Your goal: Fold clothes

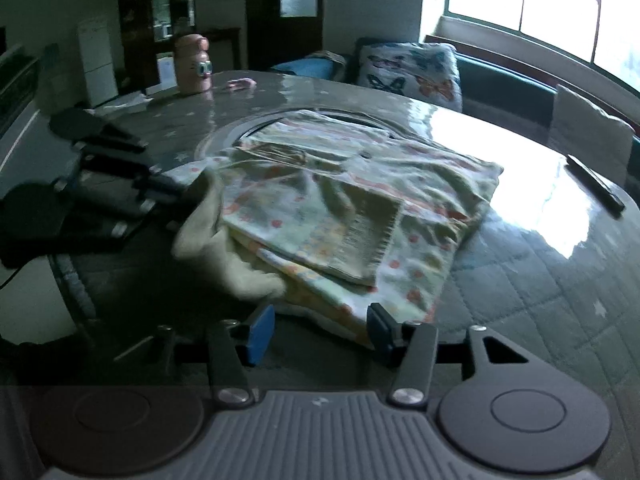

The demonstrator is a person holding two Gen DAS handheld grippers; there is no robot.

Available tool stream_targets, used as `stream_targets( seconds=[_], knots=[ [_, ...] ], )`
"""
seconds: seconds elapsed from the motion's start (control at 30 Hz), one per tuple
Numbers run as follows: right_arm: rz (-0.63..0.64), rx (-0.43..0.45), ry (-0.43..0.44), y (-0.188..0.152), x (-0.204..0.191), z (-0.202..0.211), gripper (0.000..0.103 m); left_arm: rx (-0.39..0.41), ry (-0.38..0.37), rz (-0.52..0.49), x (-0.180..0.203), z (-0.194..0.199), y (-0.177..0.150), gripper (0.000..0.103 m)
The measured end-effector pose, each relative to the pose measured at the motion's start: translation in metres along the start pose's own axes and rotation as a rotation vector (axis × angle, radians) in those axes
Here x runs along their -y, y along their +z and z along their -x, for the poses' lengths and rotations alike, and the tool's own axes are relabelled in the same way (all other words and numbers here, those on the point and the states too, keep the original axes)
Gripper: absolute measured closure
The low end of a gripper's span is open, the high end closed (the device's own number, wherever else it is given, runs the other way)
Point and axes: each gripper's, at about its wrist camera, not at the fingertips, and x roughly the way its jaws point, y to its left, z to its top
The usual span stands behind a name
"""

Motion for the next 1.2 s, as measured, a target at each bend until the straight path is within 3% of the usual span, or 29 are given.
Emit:
stream_targets(
  seconds=[0.13,0.27,0.37,0.4,0.47,0.53,0.63,0.9,0.97,1.03,1.07,1.2],
  knots=[
    [0.03,0.026,0.015,0.006,-0.006,-0.008,0.049,0.005,0.012,0.08,-0.016,-0.008,0.009,0.096],
    [0.052,0.063,0.031,0.016,-0.012,-0.023,0.05,-0.007,0.009,0.095,-0.019,-0.015,0.013,0.096],
    [0.053,0.068,0.058,0.024,-0.015,-0.037,0.058,-0.023,0.015,0.095,-0.02,-0.015,0.013,0.092],
    [0.043,0.058,0.068,0.026,-0.015,-0.04,0.069,-0.024,0.018,0.089,-0.02,-0.013,0.012,0.09],
    [0.017,0.047,0.092,0.031,-0.011,-0.043,0.077,-0.026,0.03,0.068,-0.019,-0.006,0.009,0.076],
    [-0.009,0.048,0.107,0.035,-0.008,-0.042,0.082,-0.026,0.049,0.043,-0.019,0.002,0.003,0.053],
    [-0.048,0.06,0.12,0.041,-0.001,-0.038,0.088,-0.043,0.069,-0.009,-0.016,0.01,-0.007,0.049],
    [-0.089,0.107,0.119,0.052,0.006,-0.028,0.09,-0.08,0.166,-0.144,-0.02,0.006,-0.028,0.051],
    [-0.095,0.115,0.115,0.053,0.006,-0.027,0.092,-0.087,0.198,-0.168,-0.024,0.001,-0.03,0.058],
    [-0.104,0.125,0.111,0.052,0.006,-0.026,0.094,-0.092,0.222,-0.187,-0.028,-0.003,-0.033,0.078],
    [-0.108,0.13,0.109,0.052,0.006,-0.025,0.094,-0.094,0.226,-0.187,-0.03,-0.003,-0.034,0.083],
    [-0.113,0.151,0.101,0.052,0.002,-0.02,0.096,-0.067,0.221,-0.182,-0.027,0.007,-0.031,0.091]
  ],
)
